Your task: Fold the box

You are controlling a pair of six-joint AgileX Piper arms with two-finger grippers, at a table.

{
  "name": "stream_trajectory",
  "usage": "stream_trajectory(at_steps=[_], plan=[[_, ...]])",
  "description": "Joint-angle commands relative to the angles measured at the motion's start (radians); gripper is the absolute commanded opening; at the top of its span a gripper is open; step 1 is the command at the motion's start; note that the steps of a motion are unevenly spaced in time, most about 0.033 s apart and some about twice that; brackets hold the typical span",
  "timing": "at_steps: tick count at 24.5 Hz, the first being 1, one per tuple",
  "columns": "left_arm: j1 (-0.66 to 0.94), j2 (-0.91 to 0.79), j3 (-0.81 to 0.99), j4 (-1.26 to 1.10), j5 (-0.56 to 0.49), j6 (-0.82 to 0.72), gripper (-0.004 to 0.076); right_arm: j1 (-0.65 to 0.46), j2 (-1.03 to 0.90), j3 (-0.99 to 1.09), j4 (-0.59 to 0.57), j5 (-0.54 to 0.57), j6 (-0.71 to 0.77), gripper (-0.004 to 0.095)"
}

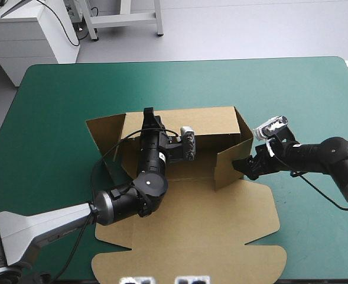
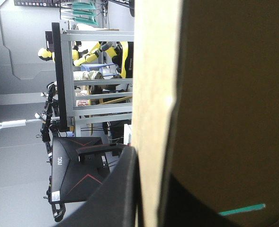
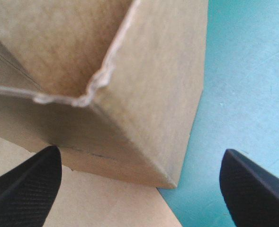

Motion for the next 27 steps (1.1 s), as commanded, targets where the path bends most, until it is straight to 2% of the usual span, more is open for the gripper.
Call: stream_trajectory(at_steps=[1, 3, 6, 8, 10, 17, 19, 21, 22, 23, 24, 25, 26, 27], plan=[[-0.006, -0.042, -0.021, 0.032, 0.015, -0.022, -0.0008, 0.031, -0.02, 0.018, 0.164, -0.011, -0.065, 0.0837], [-0.006, -0.042, -0.021, 0.032, 0.007, -0.022, -0.0008, 0.074, -0.033, 0.07, 0.213, -0.089, -0.097, 0.0837], [-0.006, -0.042, -0.021, 0.032, 0.0, -0.022, -0.0008, 0.17, -0.079, 0.169, 0.343, -0.378, -0.177, 0.0837], [-0.006, -0.042, -0.021, 0.032, 0.0, -0.022, -0.0008, 0.227, -0.109, 0.218, 0.457, -0.508, -0.273, 0.0837], [-0.006, -0.042, -0.021, 0.032, 0.0, -0.022, -0.0008, 0.281, -0.12, 0.236, 0.568, -0.58, -0.379, 0.0837], [-0.006, -0.042, -0.021, 0.032, -0.001, -0.022, -0.0008, 0.376, -0.082, 0.235, 0.791, -0.701, -0.578, 0.0831], [-0.006, -0.042, -0.021, 0.032, -0.001, -0.022, -0.0008, 0.376, -0.064, 0.229, 0.837, -0.692, -0.589, 0.0763], [-0.006, -0.042, -0.021, 0.032, -0.008, -0.022, -0.0008, 0.376, -0.056, 0.204, 0.856, -0.691, -0.589, 0.0643], [-0.006, -0.042, -0.021, 0.032, -0.017, -0.022, -0.0008, 0.376, -0.056, 0.182, 0.859, -0.691, -0.589, 0.0526], [-0.006, -0.042, -0.021, 0.032, -0.023, -0.022, -0.0008, 0.376, -0.056, 0.173, 0.859, -0.691, -0.589, 0.0452], [-0.006, -0.042, -0.021, 0.032, -0.031, -0.022, -0.0008, 0.376, -0.056, 0.157, 0.859, -0.69, -0.589, 0.0295], [-0.006, -0.042, -0.021, 0.032, -0.031, -0.022, -0.0008, 0.376, -0.056, 0.153, 0.859, -0.69, -0.589, 0.0197], [-0.006, -0.042, -0.021, 0.032, -0.031, -0.022, -0.0008, 0.376, -0.056, 0.146, 0.859, -0.69, -0.597, -0.0003], [-0.006, -0.042, -0.021, 0.032, -0.031, -0.022, -0.0008, 0.376, -0.056, 0.145, 0.861, -0.685, -0.604, -0.001]])
